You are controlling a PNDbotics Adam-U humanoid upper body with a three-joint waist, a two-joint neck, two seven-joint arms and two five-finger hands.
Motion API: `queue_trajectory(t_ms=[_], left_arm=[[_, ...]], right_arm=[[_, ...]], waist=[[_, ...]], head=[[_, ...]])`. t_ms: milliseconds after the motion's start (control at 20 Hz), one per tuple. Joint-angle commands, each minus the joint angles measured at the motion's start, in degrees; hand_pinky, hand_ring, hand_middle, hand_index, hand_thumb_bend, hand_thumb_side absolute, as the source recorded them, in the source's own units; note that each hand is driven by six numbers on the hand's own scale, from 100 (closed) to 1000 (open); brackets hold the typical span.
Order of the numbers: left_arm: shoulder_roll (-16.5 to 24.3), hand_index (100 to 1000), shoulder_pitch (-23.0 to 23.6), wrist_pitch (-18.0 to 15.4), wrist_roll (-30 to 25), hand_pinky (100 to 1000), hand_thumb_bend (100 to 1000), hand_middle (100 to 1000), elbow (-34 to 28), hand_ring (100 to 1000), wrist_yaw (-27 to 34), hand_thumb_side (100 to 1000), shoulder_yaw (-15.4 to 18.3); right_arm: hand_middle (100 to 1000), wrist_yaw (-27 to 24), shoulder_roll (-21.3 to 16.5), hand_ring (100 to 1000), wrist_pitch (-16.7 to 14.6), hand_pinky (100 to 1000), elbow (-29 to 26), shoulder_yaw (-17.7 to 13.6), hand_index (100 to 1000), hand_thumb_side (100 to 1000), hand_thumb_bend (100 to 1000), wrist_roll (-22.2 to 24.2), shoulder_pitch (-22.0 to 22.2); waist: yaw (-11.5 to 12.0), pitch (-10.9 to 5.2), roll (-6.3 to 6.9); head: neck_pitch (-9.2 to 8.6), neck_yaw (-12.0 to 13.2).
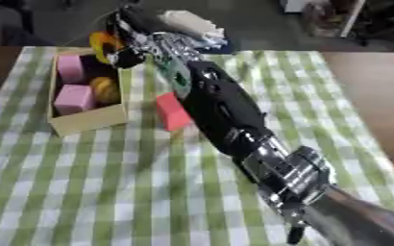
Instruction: Pick up objects on the table and place them in the box.
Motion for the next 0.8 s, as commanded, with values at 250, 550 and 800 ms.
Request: queue_trajectory(t_ms=[250, 550, 800], left_arm=[[0.74, 745, -1.33, -0.41, -0.18, 658, 367, 691, -1.51, 630, 0.77, 692, -0.18], [0.57, 746, -1.55, -0.40, -0.24, 658, 369, 691, -1.42, 630, 0.83, 693, -0.19], [0.70, 746, -1.49, -0.36, -0.16, 660, 371, 690, -1.31, 630, 0.73, 694, -0.09]], right_arm=[[469, 4.60, 1.67, 611, 0.69, 701, 2.33, -0.67, 645, 198, 100, -1.44, 0.17], [578, 8.36, 2.06, 670, 1.61, 728, 4.99, -1.45, 763, 204, 100, -2.83, 0.84], [655, 11.77, 1.30, 753, -0.19, 777, 5.24, -0.93, 818, 230, 100, 2.43, 0.80]], waist=[[1.13, -0.86, -0.20], [1.50, -0.63, -0.36], [1.13, -0.69, -0.52]], head=[[-0.22, -0.57], [-0.09, -0.62], [-0.09, -0.47]])
